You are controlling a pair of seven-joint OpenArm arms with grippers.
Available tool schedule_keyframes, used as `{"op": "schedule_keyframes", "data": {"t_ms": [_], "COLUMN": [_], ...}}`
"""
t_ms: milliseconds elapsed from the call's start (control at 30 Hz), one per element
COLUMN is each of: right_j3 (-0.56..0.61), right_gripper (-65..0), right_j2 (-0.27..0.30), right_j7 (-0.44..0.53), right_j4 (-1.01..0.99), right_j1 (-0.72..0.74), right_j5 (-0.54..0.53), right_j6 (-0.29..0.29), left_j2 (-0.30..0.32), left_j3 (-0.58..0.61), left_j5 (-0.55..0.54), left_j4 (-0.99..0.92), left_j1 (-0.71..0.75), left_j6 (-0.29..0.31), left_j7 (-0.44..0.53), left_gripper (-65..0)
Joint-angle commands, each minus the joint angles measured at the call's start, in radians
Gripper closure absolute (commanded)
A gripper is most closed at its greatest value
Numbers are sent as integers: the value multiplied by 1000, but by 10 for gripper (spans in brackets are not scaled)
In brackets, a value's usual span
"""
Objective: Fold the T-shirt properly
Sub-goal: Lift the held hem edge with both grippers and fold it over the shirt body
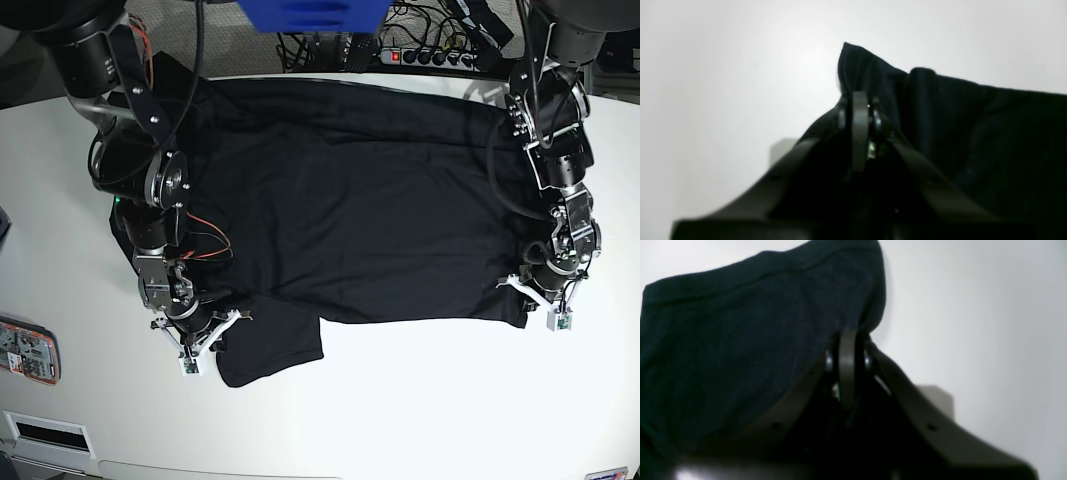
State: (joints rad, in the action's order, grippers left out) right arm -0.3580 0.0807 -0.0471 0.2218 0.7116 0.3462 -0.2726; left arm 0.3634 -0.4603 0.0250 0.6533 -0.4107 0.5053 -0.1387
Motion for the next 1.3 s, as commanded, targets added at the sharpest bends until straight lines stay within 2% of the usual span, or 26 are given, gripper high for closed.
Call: {"op": "schedule_keyframes", "data": {"t_ms": [0, 133, 333, 500, 600, 767, 900, 1000, 1133, 1267], "right_j3": [3, 3, 3, 1, 1, 0, 1, 1, 1, 1], "right_gripper": [0, 0, 0, 0, 0, 0, 0, 0, 0, 0], "right_j2": [4, 4, 6, 6, 6, -35, -40, -40, -40, -40], "right_j7": [-18, -18, -18, -23, -127, -350, -469, -589, -644, -646], "right_j4": [6, 6, 6, 55, 224, 604, 833, 993, 1152, 1257], "right_j1": [-8, -99, -106, -106, -106, -131, -231, -321, -419, -518], "right_j5": [3, 3, 3, 1, 0, -5, -3, -5, -5, -5], "right_j6": [-4, -4, -4, -4, -7, -103, -112, -113, -115, -115], "left_j2": [7, 32, 32, 32, 32, 32, 27, 12, -5, -11], "left_j3": [-1, -2, -2, 1, -1, -4, -4, 4, 4, -4], "left_j5": [17, 17, 16, 16, 16, 14, -6, -64, -110, -144], "left_j4": [1, 55, 237, 317, 322, 322, 354, 463, 610, 742], "left_j1": [-14, -6, 62, 83, 82, 85, 105, 197, 316, 414], "left_j6": [3, 3, 3, 3, 3, 3, 3, 3, 3, 3], "left_j7": [-48, -49, -55, -55, -55, -49, -46, -46, -46, -51], "left_gripper": [0, 0, 0, 0, 0, 0, 0, 0, 0, 0]}}
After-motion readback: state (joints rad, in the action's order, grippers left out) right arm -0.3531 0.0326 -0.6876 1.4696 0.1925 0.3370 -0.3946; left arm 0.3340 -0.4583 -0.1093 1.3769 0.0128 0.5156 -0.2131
